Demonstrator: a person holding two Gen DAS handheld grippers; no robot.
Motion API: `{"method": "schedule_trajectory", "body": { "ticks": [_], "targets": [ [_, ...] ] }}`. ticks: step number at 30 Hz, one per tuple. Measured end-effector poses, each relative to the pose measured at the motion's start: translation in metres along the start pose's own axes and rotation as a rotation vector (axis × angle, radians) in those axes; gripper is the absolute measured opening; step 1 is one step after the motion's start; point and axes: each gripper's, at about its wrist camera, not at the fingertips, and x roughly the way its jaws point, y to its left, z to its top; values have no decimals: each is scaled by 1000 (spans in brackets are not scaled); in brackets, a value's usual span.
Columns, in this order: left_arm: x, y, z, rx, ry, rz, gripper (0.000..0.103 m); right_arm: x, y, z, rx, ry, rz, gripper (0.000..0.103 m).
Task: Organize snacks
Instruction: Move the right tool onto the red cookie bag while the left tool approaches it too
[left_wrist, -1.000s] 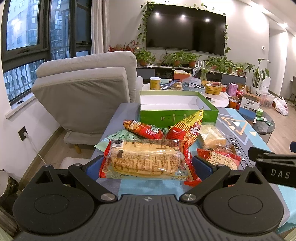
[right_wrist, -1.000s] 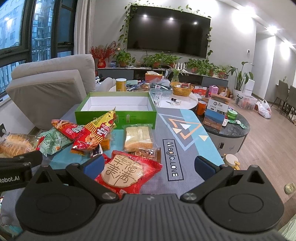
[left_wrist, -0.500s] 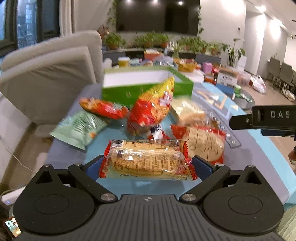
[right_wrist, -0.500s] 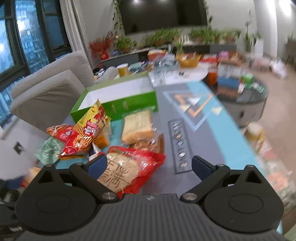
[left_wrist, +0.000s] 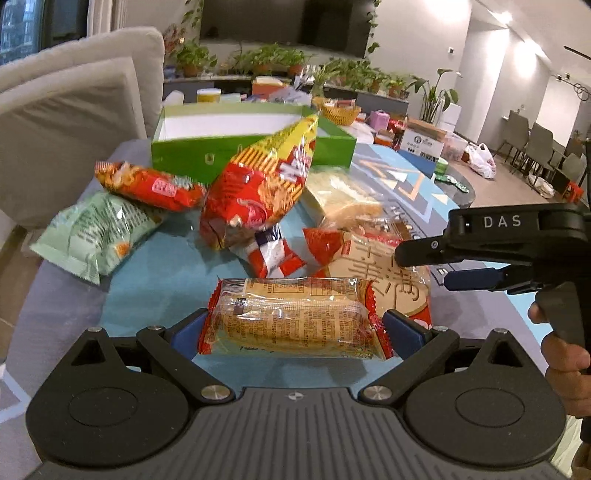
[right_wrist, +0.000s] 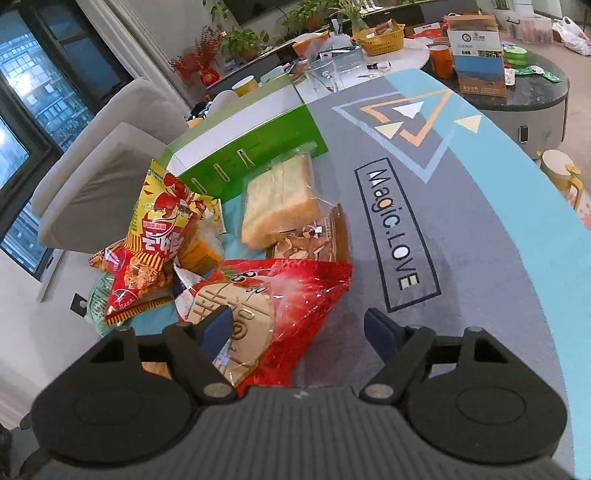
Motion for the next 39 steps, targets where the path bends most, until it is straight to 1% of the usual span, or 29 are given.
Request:
{"method": "schedule_trajectory", "body": {
  "ticks": [2,4,6,8,9,10,12,13,15,16,17,18,19,20,21,22,23,24,25,26,27,28,29,31,33,34,36,39],
  "targets": [
    [-5,0,-1,9,-32,9,98,-2,0,0,-1,-6,-1,75],
    [-11,-2,-2,31,-60,-6,98,-3,-2,1,-6,-13,-4,75],
    [-14,-3,-3,55,-71,-18,98,-4,-2,3,-10,-21,-3,75],
    [-16,-6,-3,96,-70,6,98,-7,-1,4,-20,-37,-3,75],
    [-17,-8,-3,126,-71,38,98,-9,0,5,-28,-41,-5,75],
    [-17,-11,-4,160,-76,88,98,-10,2,6,-34,-44,-7,75],
    [-19,-18,-9,243,-111,225,98,-14,3,7,-38,-56,-16,75],
    [-22,-23,-13,300,-155,296,99,-16,4,6,-41,-62,-20,75],
    [-26,-37,-26,437,-231,478,99,-17,5,5,-45,-66,-21,75],
    [-28,-43,-33,502,-284,536,100,-17,6,5,-45,-64,-19,75],
    [-29,-45,-41,541,-341,549,101,-16,6,4,-45,-61,-18,75],
    [-28,-47,-45,567,-341,573,101,-15,7,4,-48,-57,-16,75],
    [-28,-51,-46,580,-322,580,101,-14,7,3,-50,-54,-15,75],
    [-32,-48,-47,560,-352,521,103,-13,8,4,-47,-52,-13,75],
    [-33,-41,-46,518,-355,444,102,-13,9,3,-47,-49,-9,75],
    [-30,-38,-40,484,-278,419,97,-12,10,2,-51,-45,-2,75],
    [-32,-34,-31,436,-227,378,93,-11,11,2,-52,-42,1,75],
    [-37,-26,-30,392,-274,313,98,-11,12,2,-52,-39,-1,75],
    [-39,-19,-28,353,-291,303,98,-11,14,1,-61,-39,-1,75],
    [-38,-16,-23,327,-263,332,97,-13,15,0,-73,-42,0,75],
    [-39,-13,-19,306,-258,343,97,-13,16,-1,-76,-49,-5,75],
    [-41,-11,-18,290,-278,333,97,-14,17,-1,-75,-54,-13,75],
    [-43,-9,-17,281,-283,317,97,-15,18,-1,-82,-55,-13,75],
    [-44,-7,-15,267,-277,257,97,-15,19,-1,-87,-59,-15,75],
    [-44,-7,-18,273,-280,200,97,-13,20,-1,-89,-53,-13,75],
    [-45,-9,-21,281,-281,186,97,-12,20,-1,-90,-51,-10,75],
    [-43,-18,-27,281,-275,182,97,-12,22,-2,-92,-46,-12,75],
    [-35,-19,-25,237,-251,137,97,-13,23,-2,-97,-55,-13,75]
  ]
}}
